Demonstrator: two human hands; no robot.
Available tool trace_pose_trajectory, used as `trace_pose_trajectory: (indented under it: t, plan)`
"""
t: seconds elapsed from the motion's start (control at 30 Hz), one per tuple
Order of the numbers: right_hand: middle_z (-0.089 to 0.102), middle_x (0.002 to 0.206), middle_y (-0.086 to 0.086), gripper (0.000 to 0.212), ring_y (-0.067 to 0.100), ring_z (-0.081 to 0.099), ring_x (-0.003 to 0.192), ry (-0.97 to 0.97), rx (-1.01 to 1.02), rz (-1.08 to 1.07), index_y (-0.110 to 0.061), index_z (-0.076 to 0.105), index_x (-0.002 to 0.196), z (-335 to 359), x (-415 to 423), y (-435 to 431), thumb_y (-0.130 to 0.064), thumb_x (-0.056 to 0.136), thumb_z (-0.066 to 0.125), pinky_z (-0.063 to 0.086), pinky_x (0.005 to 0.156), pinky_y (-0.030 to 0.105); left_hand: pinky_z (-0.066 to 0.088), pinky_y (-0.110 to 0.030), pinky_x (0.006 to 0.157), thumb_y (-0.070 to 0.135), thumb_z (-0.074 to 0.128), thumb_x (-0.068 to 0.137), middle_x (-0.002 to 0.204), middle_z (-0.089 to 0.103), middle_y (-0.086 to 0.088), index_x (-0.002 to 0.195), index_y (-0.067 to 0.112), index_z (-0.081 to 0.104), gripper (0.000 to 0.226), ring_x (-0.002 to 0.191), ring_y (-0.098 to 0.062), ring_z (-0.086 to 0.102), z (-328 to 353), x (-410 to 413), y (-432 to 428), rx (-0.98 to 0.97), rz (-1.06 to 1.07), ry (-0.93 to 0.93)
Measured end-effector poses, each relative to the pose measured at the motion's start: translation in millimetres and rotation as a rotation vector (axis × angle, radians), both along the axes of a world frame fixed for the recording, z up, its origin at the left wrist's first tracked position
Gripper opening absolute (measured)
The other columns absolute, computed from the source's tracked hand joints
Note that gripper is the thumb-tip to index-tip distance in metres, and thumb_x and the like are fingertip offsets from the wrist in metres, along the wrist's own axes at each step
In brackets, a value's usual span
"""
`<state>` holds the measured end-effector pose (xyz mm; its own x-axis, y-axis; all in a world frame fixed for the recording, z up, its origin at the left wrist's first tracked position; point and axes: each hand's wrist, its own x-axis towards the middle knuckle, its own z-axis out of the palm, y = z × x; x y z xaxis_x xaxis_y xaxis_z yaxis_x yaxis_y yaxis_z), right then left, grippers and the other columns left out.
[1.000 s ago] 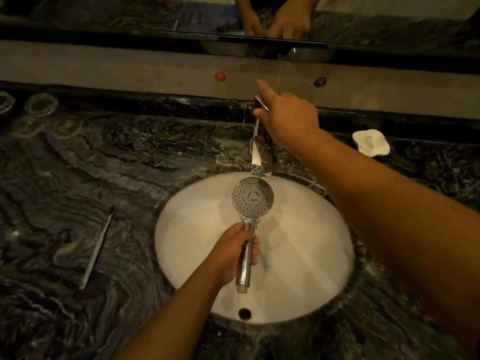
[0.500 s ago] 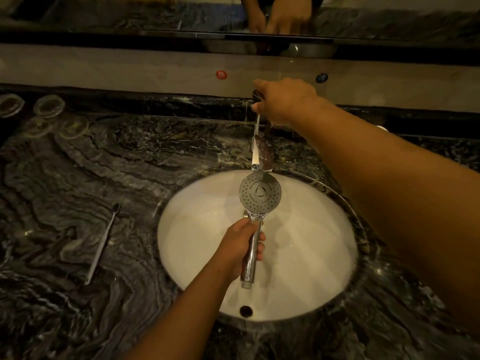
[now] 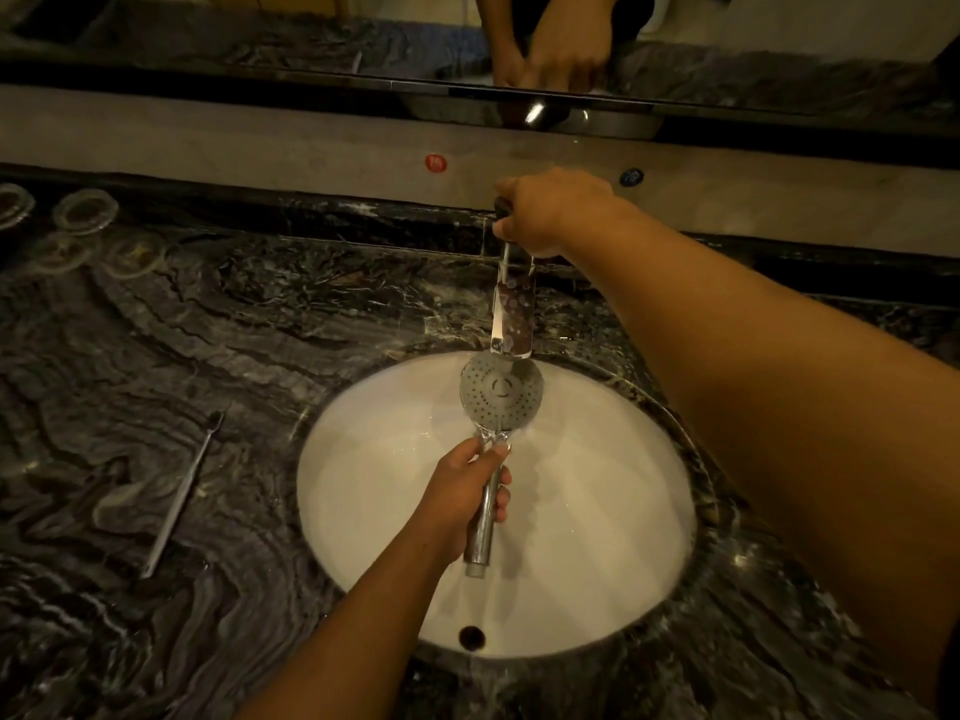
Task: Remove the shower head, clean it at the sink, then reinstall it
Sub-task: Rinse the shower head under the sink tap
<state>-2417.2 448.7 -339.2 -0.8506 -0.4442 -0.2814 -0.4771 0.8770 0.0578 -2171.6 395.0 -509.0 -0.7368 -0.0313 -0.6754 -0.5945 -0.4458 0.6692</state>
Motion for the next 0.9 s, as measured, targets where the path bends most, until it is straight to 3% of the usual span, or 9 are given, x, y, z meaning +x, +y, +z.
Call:
trace_pose_trajectory:
  t: [0.33, 0.9]
  plan:
    - [0.056, 0.140, 0.011, 0.051, 0.035, 0.053, 0.124, -0.015, 0.000, -0.015, -0.027, 0.041, 0.148, -3.7, -3.9, -1.4, -0.046, 0.101, 0.048, 0.041, 0.082, 0.043, 0.052, -0.031, 0.059, 0.015, 0.055, 0.100, 0.082, 0.062, -0.010, 0.124, 0.005, 0.056, 0.026, 0.064, -0.020, 0.057, -10.9, -3.7, 1.0, 0.101, -0.009, 0.051]
    - [0.058, 0.137, 0.010, 0.053, 0.035, 0.055, 0.121, -0.014, -0.049, 0.003, -0.026, 0.048, 0.143, -7.6, -8.8, 0.3, -0.053, 0.097, 0.052, 0.042, 0.078, 0.040, 0.054, -0.032, 0.064, 0.015, 0.056, 0.099, 0.088, 0.068, -0.012, 0.123, 0.004, 0.057, 0.026, 0.067, -0.019, 0.061, -20.4, -2.3, -2.1, 0.084, -0.043, 0.057]
